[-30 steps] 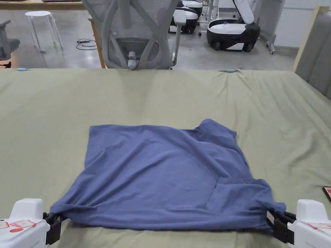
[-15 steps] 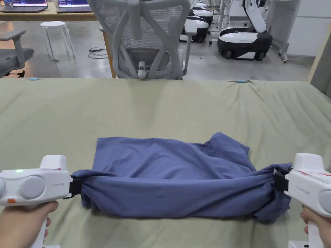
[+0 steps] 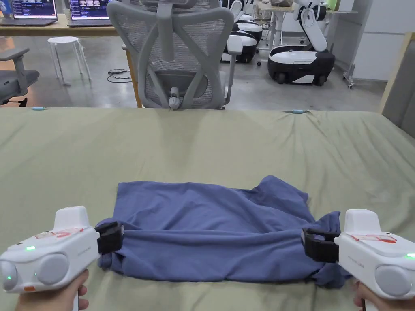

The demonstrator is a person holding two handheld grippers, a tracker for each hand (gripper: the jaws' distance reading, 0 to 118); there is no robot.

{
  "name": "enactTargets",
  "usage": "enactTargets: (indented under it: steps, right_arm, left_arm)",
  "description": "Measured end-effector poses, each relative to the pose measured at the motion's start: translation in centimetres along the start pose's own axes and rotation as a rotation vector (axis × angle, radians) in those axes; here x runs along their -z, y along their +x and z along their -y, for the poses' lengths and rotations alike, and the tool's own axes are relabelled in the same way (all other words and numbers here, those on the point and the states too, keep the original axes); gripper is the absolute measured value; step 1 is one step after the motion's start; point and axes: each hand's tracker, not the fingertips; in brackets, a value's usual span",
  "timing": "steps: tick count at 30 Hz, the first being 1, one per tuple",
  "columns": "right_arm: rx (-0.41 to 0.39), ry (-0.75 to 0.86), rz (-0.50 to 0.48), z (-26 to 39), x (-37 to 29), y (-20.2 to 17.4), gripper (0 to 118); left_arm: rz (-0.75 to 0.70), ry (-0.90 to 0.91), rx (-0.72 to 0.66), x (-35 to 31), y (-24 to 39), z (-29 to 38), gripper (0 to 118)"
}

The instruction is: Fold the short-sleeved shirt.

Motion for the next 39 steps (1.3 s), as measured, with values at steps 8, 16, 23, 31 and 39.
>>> enactTargets:
  steps: [8,16,23,31,39]
  right_arm:
    - [-0.014,0.112,-0.062,3.4,-6.1,-8.4,15]
    - [-0.039,0.128,-0.042,4.3,-7.7,-9.3,0]
    - [0.031,0.090,-0.045,4.8,-6.4,-8.3,0]
    - [0.031,0.072,-0.020,4.8,-4.9,-6.2,0]
    - [0.032,-0.003,0.095,4.4,-3.4,-2.1,0]
  left_arm:
    - [0.012,0.129,0.176,-5.5,5.8,5.0,0]
    - [0.006,0.020,0.016,-7.3,0.3,5.9,0]
    - [-0.007,-0.099,-0.072,-3.1,-3.3,5.9,0]
    - [-0.044,-0.176,-0.082,5.2,-3.4,3.9,78]
    - [-0.065,-0.298,0.229,9.4,-0.5,4.1,16]
